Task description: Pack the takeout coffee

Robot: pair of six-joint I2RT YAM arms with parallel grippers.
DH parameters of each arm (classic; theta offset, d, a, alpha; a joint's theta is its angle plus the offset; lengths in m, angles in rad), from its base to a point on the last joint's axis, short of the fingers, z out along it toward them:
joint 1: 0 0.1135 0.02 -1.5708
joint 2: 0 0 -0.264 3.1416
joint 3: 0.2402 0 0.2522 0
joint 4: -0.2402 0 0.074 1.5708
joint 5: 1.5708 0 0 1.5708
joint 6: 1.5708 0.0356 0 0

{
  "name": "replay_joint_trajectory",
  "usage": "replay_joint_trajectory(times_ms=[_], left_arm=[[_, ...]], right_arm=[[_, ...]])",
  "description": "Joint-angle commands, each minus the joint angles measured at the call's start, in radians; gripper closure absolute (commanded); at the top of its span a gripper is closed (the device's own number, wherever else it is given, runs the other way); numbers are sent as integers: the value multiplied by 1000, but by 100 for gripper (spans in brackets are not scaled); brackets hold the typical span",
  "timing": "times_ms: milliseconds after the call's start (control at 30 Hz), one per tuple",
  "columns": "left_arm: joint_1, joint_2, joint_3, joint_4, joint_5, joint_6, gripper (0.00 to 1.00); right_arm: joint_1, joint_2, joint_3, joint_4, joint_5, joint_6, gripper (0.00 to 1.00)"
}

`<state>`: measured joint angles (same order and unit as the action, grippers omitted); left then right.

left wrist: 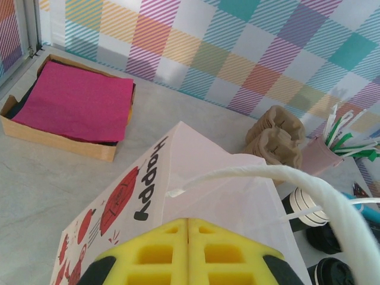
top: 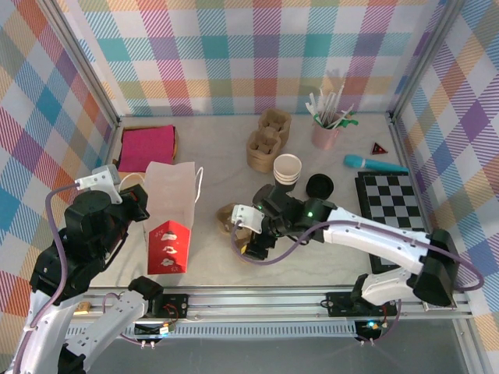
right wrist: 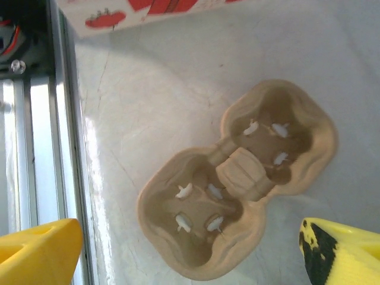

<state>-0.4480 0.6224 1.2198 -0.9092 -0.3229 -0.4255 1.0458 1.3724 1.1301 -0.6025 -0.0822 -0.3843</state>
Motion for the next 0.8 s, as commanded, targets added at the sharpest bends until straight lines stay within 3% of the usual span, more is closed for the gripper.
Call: replay_joint_trajectory(times_ms=[0, 67, 200, 400, 767], left_arm=[[12, 3, 21, 31, 15, 7, 100], [12, 4, 23, 29, 17, 7, 100], [11, -4, 17, 27, 18, 4, 100], [11, -15, 19, 23, 29, -5, 100], [11, -21, 20, 19, 31, -4, 100]], right_arm=[[-39, 93, 91, -84, -144, -177, 9], [-45, 150, 148, -129, -149, -218, 12], [-55, 270, 251, -219, -161, -294, 28], [-76, 366, 297, -241, -185, -369, 25], [-76, 458, 327, -188, -57, -465, 26]])
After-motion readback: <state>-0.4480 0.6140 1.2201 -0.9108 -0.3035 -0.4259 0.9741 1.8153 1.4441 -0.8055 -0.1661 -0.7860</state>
